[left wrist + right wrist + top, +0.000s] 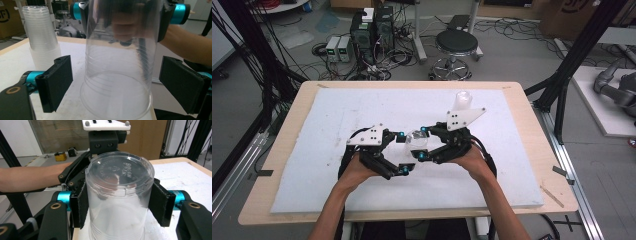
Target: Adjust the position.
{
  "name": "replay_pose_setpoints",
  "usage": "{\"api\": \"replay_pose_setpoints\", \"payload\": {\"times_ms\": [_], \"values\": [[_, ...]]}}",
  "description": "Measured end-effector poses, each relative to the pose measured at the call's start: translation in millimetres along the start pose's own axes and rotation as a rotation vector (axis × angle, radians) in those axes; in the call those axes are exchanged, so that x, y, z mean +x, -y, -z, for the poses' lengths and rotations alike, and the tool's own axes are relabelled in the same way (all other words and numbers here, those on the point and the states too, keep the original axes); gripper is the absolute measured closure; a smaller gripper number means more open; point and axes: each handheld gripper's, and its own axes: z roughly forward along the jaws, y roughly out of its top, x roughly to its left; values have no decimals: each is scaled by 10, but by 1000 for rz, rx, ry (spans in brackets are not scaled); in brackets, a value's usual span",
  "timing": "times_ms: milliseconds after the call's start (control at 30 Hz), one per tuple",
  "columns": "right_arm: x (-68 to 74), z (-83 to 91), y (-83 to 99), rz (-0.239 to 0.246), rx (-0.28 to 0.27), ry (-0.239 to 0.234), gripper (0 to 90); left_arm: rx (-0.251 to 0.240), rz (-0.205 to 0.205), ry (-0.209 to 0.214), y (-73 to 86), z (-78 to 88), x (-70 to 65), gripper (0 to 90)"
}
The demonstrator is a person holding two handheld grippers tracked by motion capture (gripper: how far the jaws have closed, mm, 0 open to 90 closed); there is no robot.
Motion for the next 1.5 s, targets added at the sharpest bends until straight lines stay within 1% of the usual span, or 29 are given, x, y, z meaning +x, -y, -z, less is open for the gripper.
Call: {"api": "replay_pose_setpoints", "payload": {"times_ms": [100, 200, 267, 367, 433, 633, 733, 833, 900, 933, 967, 1033, 1067, 1167, 1233, 1300, 1333, 1367, 1400, 1433, 1467, 1500], "values": [[6, -8, 0, -2, 0, -10, 394, -2, -4, 13, 3, -26, 5, 158], [10, -11, 0, -2, -2, -7, 394, -2, -10, 26, 4, -41, -1, 198], [12, -14, -1, -1, -6, -15, 394, 4, -16, 24, 8, -44, 0, 227], [13, -15, -1, -2, -16, -20, 394, 2, -15, 24, 15, -45, 2, 245], [13, -19, 1, -4, -18, -20, 394, 7, -22, 36, 20, -52, -6, 267], [11, -29, 11, -2, -20, -23, 398, 8, -26, 29, 30, -52, -15, 305], [13, -28, 16, -6, -16, -27, 395, 10, -29, 26, 39, -50, -17, 310], [10, -39, 21, -7, -9, -26, 339, 13, -30, 21, 40, -45, -18, 310], [16, -60, 22, -7, 3, -27, 236, 8, -27, 22, 38, -39, -18, 312], [20, -69, 22, -8, 8, -19, 183, 9, -28, 23, 37, -36, -19, 314], [22, -78, 22, -13, 11, -20, 163, 10, -30, 23, 37, -34, -21, 316], [19, -81, 20, -10, 10, -17, 148, 12, -31, 24, 35, -29, -24, 316], [21, -80, 18, -17, 8, -20, 147, 12, -33, 23, 35, -27, -25, 316], [18, -65, 17, -14, 14, -25, 146, 18, -34, 18, 31, -6, -32, 317], [21, -40, 16, -9, 30, -23, 146, 55, -40, 2, 14, 33, -37, 317], [24, -18, 13, -1, 59, -9, 146, 124, -48, -22, -12, 63, -41, 317], [25, -15, 11, 11, 74, 4, 146, 180, -55, -29, -35, 83, -39, 317], [32, -8, 8, 22, 110, 12, 146, 214, -58, -36, -50, 91, -38, 317], [32, -4, 9, 31, 131, 10, 146, 284, -73, -49, -81, 108, -30, 317], [35, -7, 9, 48, 160, 17, 146, 332, -80, -51, -105, 114, -25, 317], [43, -13, 8, 57, 188, 19, 146, 370, -86, -54, -121, 121, -23, 317], [47, -19, 6, 68, 210, 22, 147, 421, -94, -58, -145, 127, -19, 317]]}}
